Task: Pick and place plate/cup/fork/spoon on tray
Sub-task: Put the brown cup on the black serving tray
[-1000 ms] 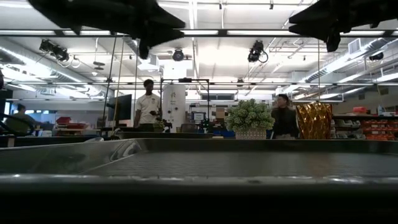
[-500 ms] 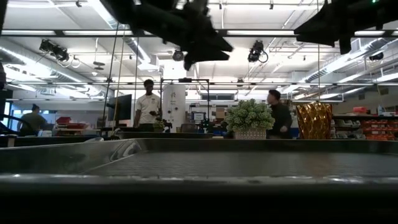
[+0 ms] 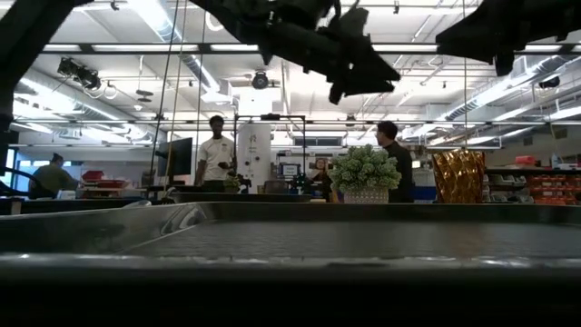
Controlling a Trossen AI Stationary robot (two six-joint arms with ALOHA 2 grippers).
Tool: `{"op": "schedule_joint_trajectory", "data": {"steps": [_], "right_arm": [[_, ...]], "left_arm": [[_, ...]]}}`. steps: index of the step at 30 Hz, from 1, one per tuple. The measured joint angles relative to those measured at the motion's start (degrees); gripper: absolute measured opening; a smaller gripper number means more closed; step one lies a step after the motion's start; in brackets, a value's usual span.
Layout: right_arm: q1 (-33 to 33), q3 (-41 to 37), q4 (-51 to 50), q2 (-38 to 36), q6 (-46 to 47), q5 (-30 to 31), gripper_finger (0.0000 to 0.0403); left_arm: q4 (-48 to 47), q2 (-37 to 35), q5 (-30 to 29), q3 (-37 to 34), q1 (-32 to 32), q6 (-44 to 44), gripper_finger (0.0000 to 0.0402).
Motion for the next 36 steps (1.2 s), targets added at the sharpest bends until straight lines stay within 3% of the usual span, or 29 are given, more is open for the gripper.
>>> {"op": "schedule_joint_trajectory", "data": {"steps": [12,18,24,36], "right_arm": [[2.50,0.00,0.82,-4.11,-1.75,-1.70,0.0128],[3.63,-0.02,1.06,-4.59,-1.80,-2.33,0.0128],[3.94,-0.02,1.19,-4.61,-1.70,-2.57,0.0128],[3.94,-0.02,1.50,-4.61,-1.34,-2.57,0.0128]], "left_arm": [[-13.57,17.22,0.35,26.56,2.07,8.18,0.0144],[-16.16,23.80,0.39,35.98,2.54,9.79,0.0144],[-15.87,28.41,0.35,41.78,2.81,12.60,0.0144],[-5.57,29.33,-2.76,42.10,2.57,18.53,0.0144]]}}
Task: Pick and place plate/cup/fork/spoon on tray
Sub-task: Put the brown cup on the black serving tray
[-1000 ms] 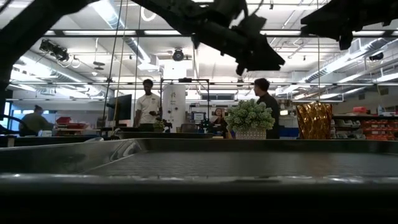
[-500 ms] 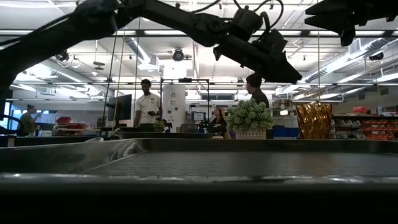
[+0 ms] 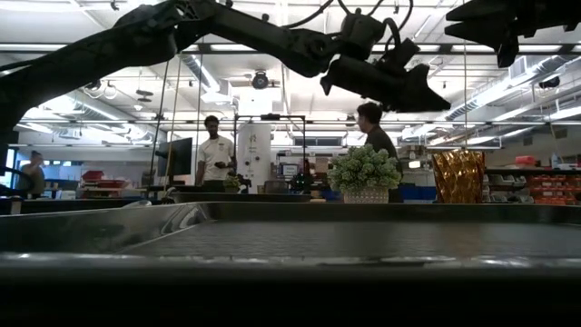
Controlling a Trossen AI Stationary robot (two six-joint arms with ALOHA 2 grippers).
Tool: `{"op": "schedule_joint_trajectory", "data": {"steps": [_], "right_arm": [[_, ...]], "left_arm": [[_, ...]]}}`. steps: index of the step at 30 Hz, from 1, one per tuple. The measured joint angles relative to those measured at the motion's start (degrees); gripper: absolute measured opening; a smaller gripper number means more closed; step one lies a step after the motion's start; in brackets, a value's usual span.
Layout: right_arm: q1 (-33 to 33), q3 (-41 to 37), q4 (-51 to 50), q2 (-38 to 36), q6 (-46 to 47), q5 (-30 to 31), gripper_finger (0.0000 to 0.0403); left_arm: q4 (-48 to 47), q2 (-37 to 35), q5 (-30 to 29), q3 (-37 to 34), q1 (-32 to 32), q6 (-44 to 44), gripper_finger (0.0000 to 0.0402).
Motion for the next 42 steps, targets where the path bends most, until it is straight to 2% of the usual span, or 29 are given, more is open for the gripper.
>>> {"op": "schedule_joint_trajectory", "data": {"steps": [7,14,24,31,42], "right_arm": [[0.00,0.00,1.44,0.02,-0.52,0.00,0.0128],[0.00,-0.02,8.60,0.02,-7.90,-0.46,0.0128],[-0.01,-0.05,5.38,0.07,-5.21,-0.66,0.0128],[0.00,-0.11,5.18,0.07,-4.79,-0.66,0.0128],[0.00,-0.11,4.57,0.63,-2.67,-1.95,0.0128]], "left_arm": [[5.78,0.00,-0.13,-0.02,-0.13,0.00,0.0144],[8.50,0.00,-0.54,-0.02,-0.61,-0.44,0.0144],[-0.89,0.97,-0.49,-0.12,-2.27,2.00,0.0144],[-1.42,1.02,3.15,-0.11,-1.73,6.79,0.0143],[-1.79,3.28,1.60,-0.09,-1.56,6.46,0.0143]]}}
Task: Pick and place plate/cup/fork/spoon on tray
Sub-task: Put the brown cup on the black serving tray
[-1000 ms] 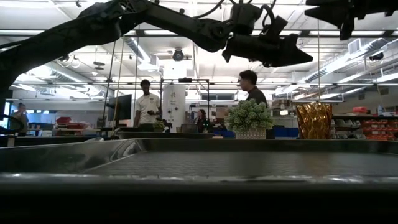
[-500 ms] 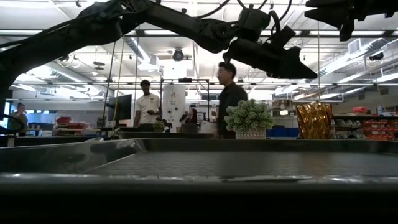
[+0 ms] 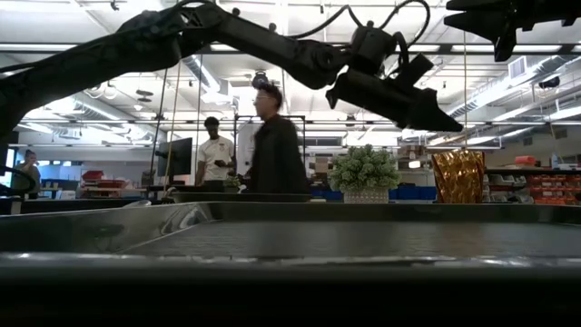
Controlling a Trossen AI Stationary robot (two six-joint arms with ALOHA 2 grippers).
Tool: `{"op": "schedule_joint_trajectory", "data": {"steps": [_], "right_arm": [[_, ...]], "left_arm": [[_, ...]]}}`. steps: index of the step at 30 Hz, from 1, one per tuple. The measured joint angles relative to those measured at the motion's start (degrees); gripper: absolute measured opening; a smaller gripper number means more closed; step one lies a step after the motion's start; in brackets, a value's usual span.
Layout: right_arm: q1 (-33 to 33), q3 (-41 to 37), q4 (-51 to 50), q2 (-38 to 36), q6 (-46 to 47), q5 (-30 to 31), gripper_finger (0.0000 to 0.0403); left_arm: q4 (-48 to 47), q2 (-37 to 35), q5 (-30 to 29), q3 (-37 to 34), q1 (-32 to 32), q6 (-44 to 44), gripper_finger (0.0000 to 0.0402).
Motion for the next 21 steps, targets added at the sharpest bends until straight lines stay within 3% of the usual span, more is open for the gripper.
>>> {"op": "schedule_joint_trajectory", "data": {"steps": [6,12,15,18,21], "right_arm": [[0.03,0.00,-2.41,0.66,3.05,2.35,0.0128],[-0.32,3.50,-12.82,0.55,5.84,20.14,0.0126],[-2.29,6.03,-20.10,0.57,10.06,25.57,0.0122],[-6.56,7.49,-26.69,0.57,15.28,26.47,0.0116],[-12.68,8.56,-32.19,0.63,19.67,22.94,0.0108]], "left_arm": [[-3.27,-0.33,-0.08,0.02,0.27,-2.51,0.0143],[-13.20,-4.06,-4.75,0.12,0.07,-2.18,0.0143],[-18.27,-4.85,-6.81,0.07,0.10,-2.46,0.0143],[-21.80,-5.47,-8.80,-0.04,-0.32,-2.69,0.0143],[-24.01,-6.84,-11.07,0.01,-1.00,-2.47,0.0143]]}}
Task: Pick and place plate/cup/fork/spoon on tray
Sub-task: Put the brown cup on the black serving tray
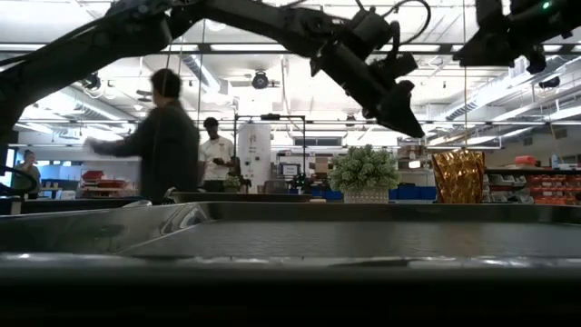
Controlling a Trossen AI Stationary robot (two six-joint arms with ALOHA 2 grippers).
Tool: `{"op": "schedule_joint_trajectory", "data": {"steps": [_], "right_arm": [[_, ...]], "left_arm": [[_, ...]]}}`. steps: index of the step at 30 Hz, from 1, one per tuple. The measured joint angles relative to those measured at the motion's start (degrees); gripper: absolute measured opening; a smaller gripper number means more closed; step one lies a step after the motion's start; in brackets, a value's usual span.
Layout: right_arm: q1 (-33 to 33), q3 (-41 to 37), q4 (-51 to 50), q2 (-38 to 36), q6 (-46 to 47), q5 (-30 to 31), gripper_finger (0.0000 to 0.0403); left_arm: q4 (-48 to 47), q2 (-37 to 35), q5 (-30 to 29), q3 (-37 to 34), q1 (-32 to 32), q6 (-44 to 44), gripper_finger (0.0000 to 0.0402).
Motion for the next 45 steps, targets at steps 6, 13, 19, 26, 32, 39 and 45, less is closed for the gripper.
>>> {"op": "schedule_joint_trajectory", "data": {"steps": [6,13,19,26,32,39,45], "right_arm": [[-16.03,0.11,-7.34,1.12,4.00,-14.86,0.0095],[-30.73,0.11,-8.74,2.99,3.96,-27.41,0.0094],[-41.47,0.11,-9.07,6.28,3.96,-35.20,0.0093],[-54.34,0.11,-8.93,12.64,2.70,-46.09,0.0093],[-62.69,0.11,-8.92,16.81,1.22,-53.02,0.0093],[-68.86,0.11,-8.88,20.05,-1.43,-60.15,0.0093],[-72.95,0.18,-8.70,23.08,-3.69,-66.14,0.0093]], "left_arm": [[-1.13,-0.09,-2.34,-0.03,-1.41,0.03,0.0143],[-0.98,-0.09,-3.16,-0.01,-1.52,-0.19,0.0144],[-0.11,0.11,-3.13,-0.19,-1.50,-1.17,0.0144],[1.18,0.55,-3.13,-0.58,-2.14,1.12,0.0144],[0.91,0.55,-3.81,-0.60,-2.07,1.12,0.0144],[0.80,0.55,-4.03,-0.60,-2.16,1.12,0.0148],[0.77,0.55,-5.27,-0.60,-2.29,2.36,0.0178]]}}
